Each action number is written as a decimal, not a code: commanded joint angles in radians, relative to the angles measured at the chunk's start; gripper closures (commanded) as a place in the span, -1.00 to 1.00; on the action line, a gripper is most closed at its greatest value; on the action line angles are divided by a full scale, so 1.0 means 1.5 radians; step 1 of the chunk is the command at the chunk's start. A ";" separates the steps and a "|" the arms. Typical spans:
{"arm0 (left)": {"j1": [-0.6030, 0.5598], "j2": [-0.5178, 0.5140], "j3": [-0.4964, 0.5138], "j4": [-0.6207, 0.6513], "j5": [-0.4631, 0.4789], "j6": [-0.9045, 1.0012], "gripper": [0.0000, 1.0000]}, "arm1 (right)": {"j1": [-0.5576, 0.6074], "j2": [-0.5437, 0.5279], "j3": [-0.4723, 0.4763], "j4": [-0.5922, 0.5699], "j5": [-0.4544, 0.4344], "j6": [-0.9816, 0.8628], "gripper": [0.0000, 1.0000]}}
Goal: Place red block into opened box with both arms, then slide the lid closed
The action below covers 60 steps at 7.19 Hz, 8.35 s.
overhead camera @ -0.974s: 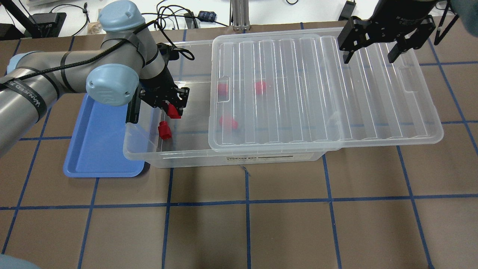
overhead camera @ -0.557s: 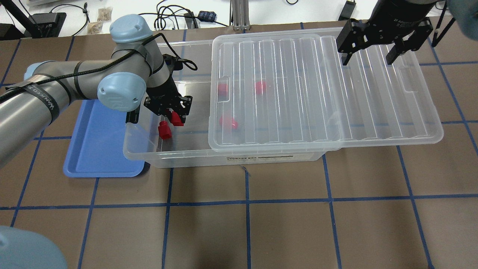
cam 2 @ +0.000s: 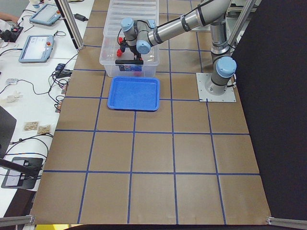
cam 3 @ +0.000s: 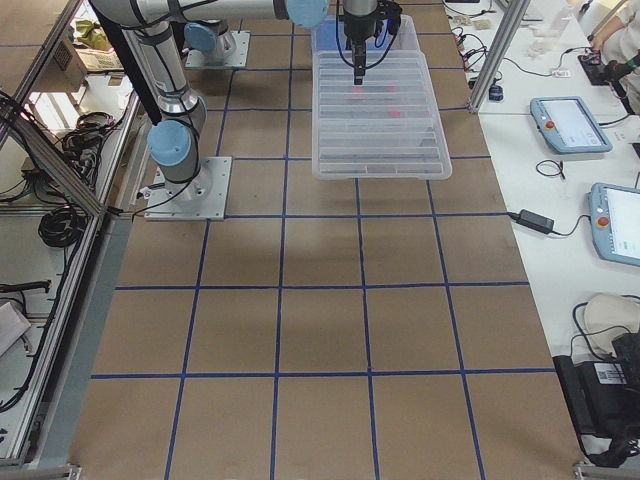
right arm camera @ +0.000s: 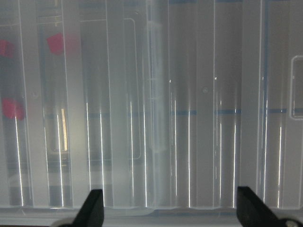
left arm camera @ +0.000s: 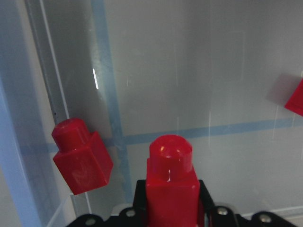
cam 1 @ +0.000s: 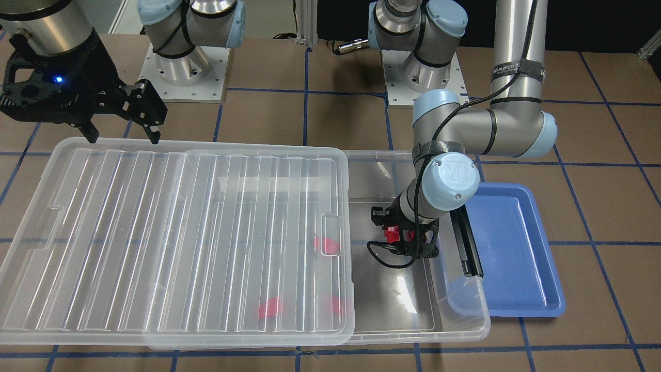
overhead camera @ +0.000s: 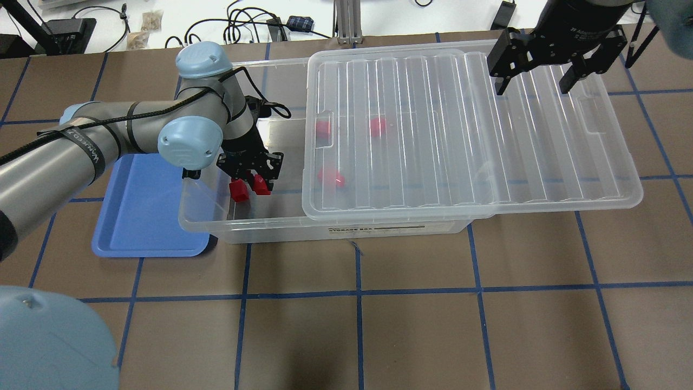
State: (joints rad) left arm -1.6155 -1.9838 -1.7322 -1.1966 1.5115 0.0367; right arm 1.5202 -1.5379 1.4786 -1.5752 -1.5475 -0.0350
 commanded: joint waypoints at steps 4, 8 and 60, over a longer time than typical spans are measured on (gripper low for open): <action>0.000 -0.020 -0.007 0.001 0.000 -0.002 0.67 | 0.000 -0.001 -0.002 0.001 0.001 0.000 -1.00; 0.002 -0.007 0.006 -0.002 0.006 -0.003 -1.00 | 0.000 0.000 -0.005 0.000 0.000 -0.001 -1.00; 0.083 0.219 0.185 -0.311 0.052 0.042 -1.00 | 0.065 0.003 0.010 -0.028 -0.027 0.079 -1.00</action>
State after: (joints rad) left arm -1.4910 -1.6622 -1.4535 -1.6616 1.5870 0.0998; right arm 1.6187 -1.5340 1.4938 -1.6168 -1.5875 0.0842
